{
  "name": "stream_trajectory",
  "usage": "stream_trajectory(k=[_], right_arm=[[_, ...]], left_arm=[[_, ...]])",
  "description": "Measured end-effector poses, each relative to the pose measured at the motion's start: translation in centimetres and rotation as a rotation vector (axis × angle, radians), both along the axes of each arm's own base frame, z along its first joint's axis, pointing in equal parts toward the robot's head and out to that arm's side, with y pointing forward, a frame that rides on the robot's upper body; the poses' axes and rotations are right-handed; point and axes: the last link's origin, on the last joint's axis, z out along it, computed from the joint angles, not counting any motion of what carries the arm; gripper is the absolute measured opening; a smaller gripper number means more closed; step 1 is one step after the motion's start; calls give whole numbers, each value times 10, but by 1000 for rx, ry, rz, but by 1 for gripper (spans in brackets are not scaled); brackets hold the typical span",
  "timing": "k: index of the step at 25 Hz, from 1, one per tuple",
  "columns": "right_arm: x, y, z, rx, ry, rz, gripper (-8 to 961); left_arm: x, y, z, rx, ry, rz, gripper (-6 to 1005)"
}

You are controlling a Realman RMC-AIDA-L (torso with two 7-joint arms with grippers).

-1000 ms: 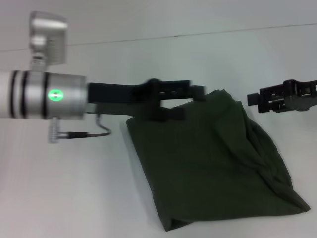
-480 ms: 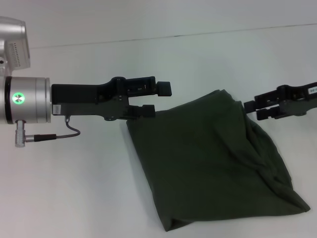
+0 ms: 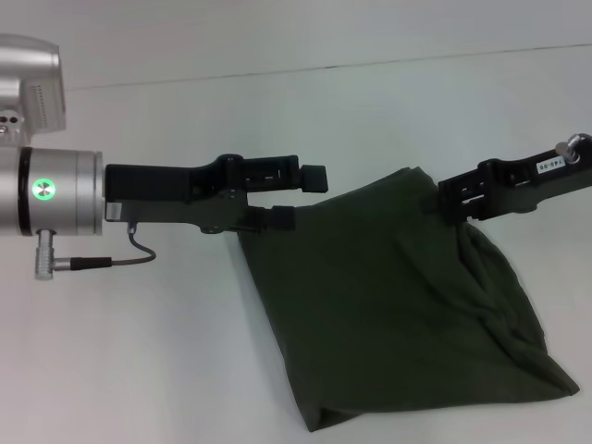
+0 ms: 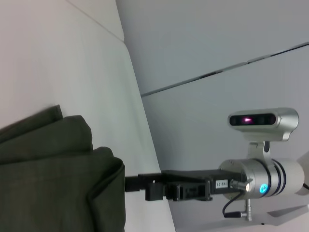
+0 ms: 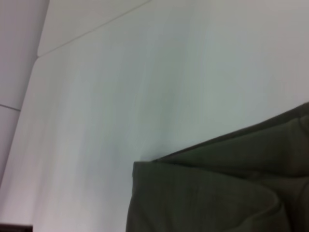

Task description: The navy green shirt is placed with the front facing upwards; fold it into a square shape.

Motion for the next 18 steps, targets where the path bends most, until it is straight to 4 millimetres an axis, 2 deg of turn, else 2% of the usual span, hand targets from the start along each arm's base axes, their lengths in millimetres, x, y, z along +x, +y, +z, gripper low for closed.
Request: stream_trajectory(k=[7, 13, 16, 18], right_arm=[[4, 3, 2, 7, -37, -11, 629], [8, 3, -6, 3, -67, -24, 628], [7, 3, -6, 2, -69, -22, 628], [6, 4, -4, 3, -71, -22, 628]], left_arm=[[-3, 0, 1, 10, -11, 21, 913], [-4, -1, -1, 5, -7, 19, 905], [-8, -1, -4, -3, 42, 21, 901], [-19, 0, -9, -14, 127, 47, 898]])
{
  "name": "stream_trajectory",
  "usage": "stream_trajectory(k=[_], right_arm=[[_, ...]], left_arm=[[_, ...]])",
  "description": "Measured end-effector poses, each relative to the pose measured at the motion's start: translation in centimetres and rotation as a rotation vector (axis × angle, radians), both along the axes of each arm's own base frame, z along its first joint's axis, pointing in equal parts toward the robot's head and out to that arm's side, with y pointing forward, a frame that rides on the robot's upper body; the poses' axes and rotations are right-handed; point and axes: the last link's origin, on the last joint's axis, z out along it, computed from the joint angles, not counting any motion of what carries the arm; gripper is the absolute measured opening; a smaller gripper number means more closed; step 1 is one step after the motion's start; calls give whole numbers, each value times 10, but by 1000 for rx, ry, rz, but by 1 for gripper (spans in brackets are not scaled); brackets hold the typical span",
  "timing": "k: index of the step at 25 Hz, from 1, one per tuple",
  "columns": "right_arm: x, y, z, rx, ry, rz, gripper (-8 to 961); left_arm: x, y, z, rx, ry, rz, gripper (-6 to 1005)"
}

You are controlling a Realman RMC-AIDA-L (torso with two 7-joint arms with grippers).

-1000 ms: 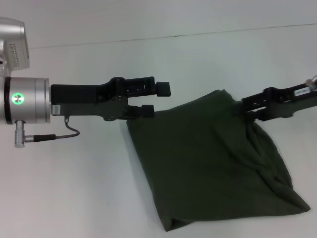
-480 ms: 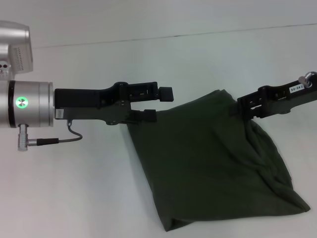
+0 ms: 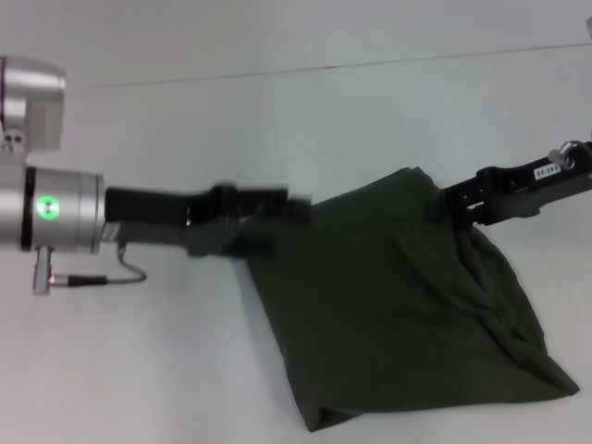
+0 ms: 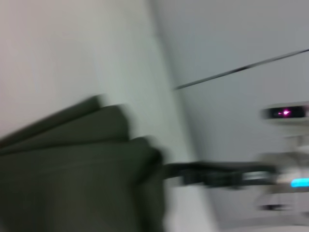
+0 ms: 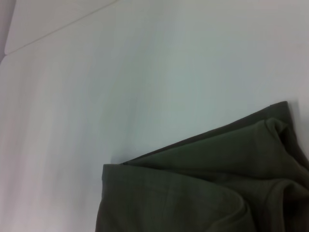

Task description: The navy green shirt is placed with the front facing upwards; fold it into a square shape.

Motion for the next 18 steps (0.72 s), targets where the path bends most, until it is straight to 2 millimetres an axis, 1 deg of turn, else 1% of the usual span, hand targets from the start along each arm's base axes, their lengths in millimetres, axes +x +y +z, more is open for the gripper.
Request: stream_trajectory(k=[3, 8, 13, 18], right_arm=[[0, 1, 4, 5, -1, -1, 628], [1, 2, 9, 13, -3, -2, 628], [1, 3, 11, 18, -4, -2, 627], [2, 3, 12, 20, -4, -2, 627]], left_arm=[[-17, -2, -8, -29, 129, 52, 894], [-29, -9, -17, -82, 213, 98, 887], [-27, -15, -31, -109, 235, 93, 880], [-16, -18, -47, -123, 238, 69, 873]])
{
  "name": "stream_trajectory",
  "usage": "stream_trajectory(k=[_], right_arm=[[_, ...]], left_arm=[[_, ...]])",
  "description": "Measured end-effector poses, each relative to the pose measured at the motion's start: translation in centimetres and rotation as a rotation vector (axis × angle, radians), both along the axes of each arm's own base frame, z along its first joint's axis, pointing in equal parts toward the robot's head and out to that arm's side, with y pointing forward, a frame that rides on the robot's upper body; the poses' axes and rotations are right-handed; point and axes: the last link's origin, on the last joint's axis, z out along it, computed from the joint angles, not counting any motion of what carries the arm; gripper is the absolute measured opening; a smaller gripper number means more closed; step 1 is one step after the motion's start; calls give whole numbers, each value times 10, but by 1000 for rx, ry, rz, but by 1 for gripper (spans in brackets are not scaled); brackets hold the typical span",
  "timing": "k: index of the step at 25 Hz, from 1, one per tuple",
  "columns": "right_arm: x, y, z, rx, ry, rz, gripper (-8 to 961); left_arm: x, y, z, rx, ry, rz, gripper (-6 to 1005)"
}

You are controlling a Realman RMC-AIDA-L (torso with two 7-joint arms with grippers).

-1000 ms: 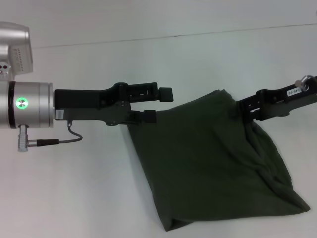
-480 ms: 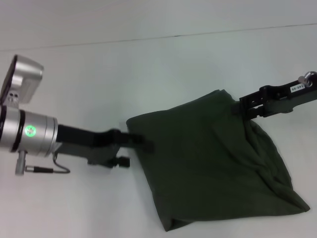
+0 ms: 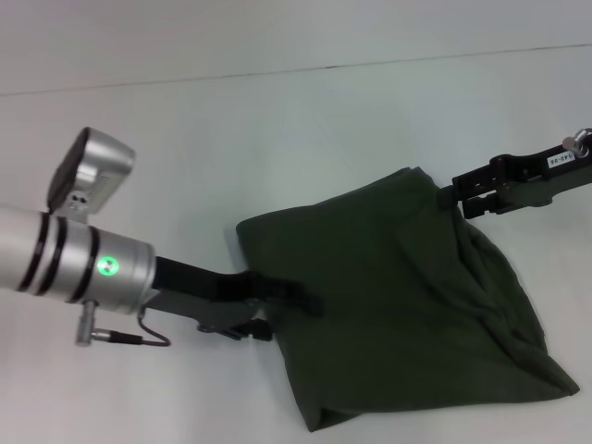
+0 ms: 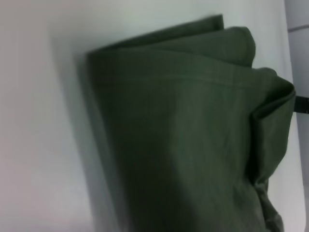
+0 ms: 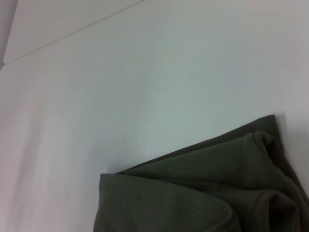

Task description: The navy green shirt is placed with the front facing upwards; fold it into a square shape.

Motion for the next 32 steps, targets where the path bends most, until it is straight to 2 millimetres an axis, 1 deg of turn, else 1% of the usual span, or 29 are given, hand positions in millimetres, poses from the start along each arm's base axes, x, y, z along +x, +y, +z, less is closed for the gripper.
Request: stream_trajectory(k=[6, 14, 24, 29, 32], right_arm=[[2, -1, 1, 2, -1, -3, 627], [5, -2, 2, 8, -5, -4, 627], [5, -2, 2, 11, -4, -2, 628], [5, -2, 2, 12, -4, -2, 627], [5, -1, 3, 15, -4, -3, 627]], left_arm=[[7, 1, -15, -15, 26, -14, 865], [13, 5, -29, -18, 83, -45, 855], [17, 9, -32, -14, 143, -122, 841], [19, 9, -34, -22, 151, -132, 655], [19, 10, -31, -19, 147, -133, 520]])
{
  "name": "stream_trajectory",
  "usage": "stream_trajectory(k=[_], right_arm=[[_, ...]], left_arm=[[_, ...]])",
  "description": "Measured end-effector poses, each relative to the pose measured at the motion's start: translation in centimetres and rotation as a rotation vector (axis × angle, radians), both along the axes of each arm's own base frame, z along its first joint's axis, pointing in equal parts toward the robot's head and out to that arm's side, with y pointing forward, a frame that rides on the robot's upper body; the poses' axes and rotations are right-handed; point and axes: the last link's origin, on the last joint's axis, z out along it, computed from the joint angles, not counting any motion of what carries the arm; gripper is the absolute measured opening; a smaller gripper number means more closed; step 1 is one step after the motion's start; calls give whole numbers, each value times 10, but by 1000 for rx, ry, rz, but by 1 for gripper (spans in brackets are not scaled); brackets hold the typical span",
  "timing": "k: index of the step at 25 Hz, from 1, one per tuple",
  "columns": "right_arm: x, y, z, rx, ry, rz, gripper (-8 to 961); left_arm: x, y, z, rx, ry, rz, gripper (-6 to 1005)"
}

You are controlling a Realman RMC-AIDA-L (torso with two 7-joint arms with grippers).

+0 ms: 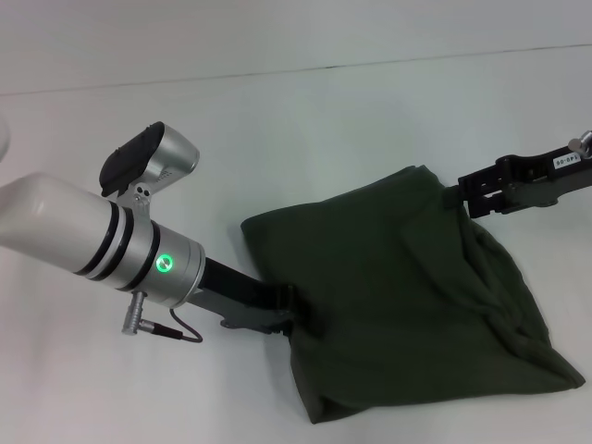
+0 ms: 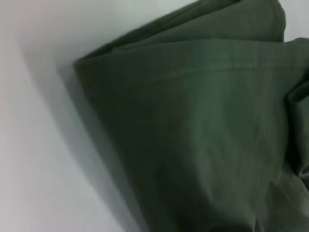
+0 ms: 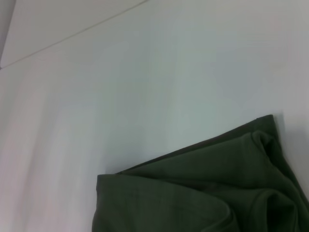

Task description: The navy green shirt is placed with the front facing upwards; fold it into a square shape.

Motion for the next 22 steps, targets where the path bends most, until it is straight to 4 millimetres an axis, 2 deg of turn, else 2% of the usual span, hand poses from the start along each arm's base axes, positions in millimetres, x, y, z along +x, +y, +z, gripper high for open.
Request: stream_trajectory(k=[3, 5, 11, 12, 16, 22], right_arm=[[0, 0, 0, 3, 2, -3, 627], [0, 0, 1, 6, 5, -6, 627], [0, 1, 3, 13, 8, -10, 628], [0, 2, 3, 15, 8, -9, 628], [-2, 4, 5, 22, 12, -8, 628], [-7, 9, 7, 30, 10, 3, 628]], left_arm=[[1, 2, 5, 6, -6, -6, 386], [2, 3, 8, 12, -7, -9, 253], [1, 6, 16, 12, -4, -17, 217], [-9, 10, 29, 38, 11, 0, 211], [-18, 14, 43, 73, 15, 21, 140], [-17, 13, 44, 76, 12, 12, 33]])
